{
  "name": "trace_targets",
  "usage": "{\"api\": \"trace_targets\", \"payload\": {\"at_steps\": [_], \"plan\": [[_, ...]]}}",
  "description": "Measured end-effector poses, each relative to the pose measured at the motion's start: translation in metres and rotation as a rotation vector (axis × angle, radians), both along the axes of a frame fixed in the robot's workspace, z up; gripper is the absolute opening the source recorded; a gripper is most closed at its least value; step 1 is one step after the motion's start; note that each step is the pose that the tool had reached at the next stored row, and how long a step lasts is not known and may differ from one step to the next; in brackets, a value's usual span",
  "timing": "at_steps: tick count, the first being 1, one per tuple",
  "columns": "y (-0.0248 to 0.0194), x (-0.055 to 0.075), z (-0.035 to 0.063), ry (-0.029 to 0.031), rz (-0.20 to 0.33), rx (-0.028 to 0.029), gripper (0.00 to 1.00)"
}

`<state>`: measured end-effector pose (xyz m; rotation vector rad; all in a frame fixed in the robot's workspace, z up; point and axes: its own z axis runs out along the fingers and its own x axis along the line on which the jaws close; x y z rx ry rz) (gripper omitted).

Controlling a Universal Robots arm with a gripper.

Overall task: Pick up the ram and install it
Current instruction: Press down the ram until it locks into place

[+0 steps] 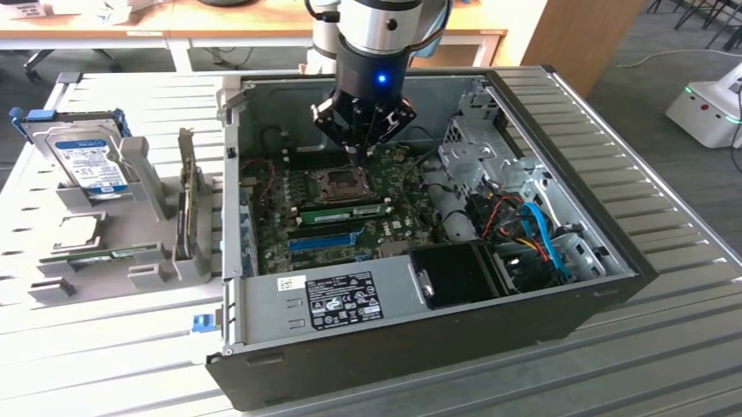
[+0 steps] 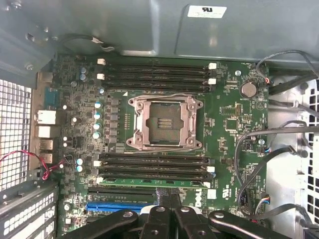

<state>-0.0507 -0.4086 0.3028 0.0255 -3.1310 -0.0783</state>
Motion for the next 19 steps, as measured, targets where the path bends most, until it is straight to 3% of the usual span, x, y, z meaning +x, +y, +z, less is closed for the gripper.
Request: {"api": "trace_targets", "payload": {"at_steps": [4, 19], "plan": [[0.0000, -0.0011, 0.0000, -0.0045, 0.000, -0.0001, 0.10], [0.0000, -0.0013, 0.0013, -0.0047, 0.000, 0.0000, 0.10]]}}
